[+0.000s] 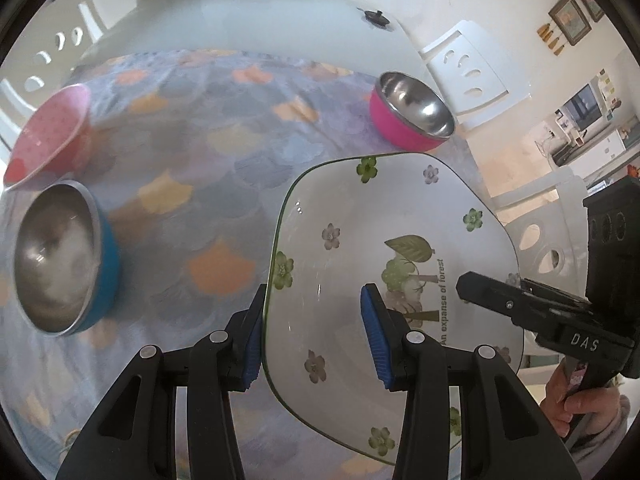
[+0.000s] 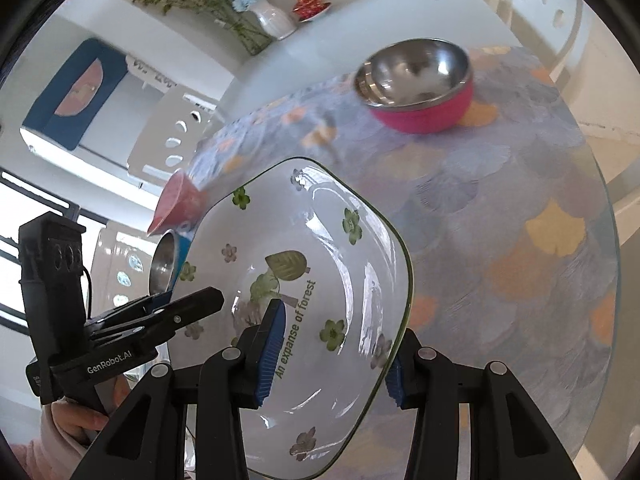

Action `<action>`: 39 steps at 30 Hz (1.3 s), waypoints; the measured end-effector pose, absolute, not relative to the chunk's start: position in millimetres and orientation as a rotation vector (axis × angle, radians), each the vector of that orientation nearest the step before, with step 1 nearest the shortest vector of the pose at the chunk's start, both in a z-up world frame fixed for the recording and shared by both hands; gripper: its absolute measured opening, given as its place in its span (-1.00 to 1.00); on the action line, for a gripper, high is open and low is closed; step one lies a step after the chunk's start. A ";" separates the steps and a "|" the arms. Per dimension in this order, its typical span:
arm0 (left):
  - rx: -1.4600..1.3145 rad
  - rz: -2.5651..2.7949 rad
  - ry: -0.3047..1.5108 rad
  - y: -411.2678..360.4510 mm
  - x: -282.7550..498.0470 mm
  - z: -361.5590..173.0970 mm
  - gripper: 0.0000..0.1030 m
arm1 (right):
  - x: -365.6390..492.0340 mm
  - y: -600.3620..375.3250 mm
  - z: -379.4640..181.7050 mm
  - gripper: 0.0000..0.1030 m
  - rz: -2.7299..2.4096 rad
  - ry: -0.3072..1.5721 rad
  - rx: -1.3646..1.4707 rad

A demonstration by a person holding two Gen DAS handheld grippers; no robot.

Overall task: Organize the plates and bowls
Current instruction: 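Lift the second hexagonal plate off the table with both grippers, then carry the hexagonal plate with both grippers over the stacked plates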

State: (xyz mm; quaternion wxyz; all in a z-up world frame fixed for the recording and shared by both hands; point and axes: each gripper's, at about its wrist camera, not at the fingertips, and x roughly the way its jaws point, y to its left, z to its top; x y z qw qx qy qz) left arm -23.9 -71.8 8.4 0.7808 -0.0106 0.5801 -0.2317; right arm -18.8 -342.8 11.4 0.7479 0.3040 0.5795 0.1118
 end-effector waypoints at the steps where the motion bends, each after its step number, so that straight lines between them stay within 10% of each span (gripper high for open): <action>1: -0.029 -0.499 1.254 -66.7 -25.6 9.1 -0.22 | -19.4 -335.6 13.0 -0.15 0.246 1.271 0.658; 39: -0.120 -0.583 1.152 140.3 -104.7 40.0 -0.20 | -87.2 -119.0 71.7 -0.15 0.360 1.248 0.527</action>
